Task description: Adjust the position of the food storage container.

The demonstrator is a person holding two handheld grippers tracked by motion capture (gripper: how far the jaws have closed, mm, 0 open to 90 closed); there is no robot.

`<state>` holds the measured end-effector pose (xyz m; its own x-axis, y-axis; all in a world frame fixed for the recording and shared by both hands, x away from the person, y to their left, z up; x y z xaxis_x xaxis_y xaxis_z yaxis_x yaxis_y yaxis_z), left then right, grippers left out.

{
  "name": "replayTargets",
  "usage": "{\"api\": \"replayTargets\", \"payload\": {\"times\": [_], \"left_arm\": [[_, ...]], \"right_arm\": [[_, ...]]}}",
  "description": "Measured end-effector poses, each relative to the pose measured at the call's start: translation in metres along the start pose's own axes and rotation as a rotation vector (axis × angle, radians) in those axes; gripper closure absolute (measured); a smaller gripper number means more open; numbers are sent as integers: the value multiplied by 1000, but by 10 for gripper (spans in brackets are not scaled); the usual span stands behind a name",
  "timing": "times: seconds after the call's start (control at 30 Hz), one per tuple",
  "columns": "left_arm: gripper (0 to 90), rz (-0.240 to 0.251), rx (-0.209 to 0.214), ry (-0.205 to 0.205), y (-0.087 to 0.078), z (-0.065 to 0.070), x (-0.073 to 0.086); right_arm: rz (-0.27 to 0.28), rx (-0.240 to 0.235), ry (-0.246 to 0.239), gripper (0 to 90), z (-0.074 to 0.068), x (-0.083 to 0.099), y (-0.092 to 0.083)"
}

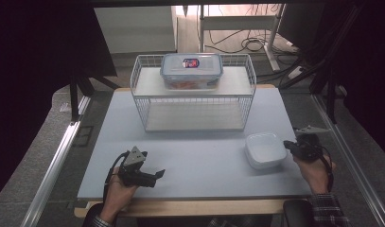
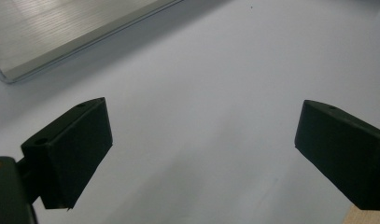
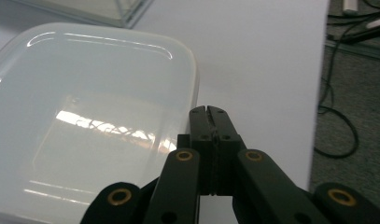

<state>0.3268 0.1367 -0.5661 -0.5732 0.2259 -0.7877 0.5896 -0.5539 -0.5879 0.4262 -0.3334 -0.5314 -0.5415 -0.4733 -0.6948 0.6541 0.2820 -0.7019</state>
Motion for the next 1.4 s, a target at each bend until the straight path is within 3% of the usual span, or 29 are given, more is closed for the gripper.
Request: {"api": "replayTargets", "payload": {"times": [0.63, 0.83, 1.1, 1.4], "left_arm": [[45, -4, 5, -13, 1, -1, 0], [50, -2, 11, -19, 2, -1, 0], [49, -5, 13, -21, 2, 0, 0], [49, -12, 13, -20, 3, 0, 1]], "right_arm": [[24, -213, -77, 894, -76, -24, 12], [30, -264, -82, 894, -94, -30, 17], [37, -315, -137, 894, -121, -39, 21], [43, -393, -159, 894, -149, -44, 20]]}}
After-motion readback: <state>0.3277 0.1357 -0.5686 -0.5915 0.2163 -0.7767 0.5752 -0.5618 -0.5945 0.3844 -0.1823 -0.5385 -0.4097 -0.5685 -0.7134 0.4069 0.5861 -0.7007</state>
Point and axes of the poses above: each handheld gripper's, and its own axes: y roughly forward along the jaws, x roughly out of its underside, z roughly to its right, the point moved 9 cm from there along y, roughly forward along the jaws, and after that the axes turned 10 degrees about -y, right-handed, at the moved point
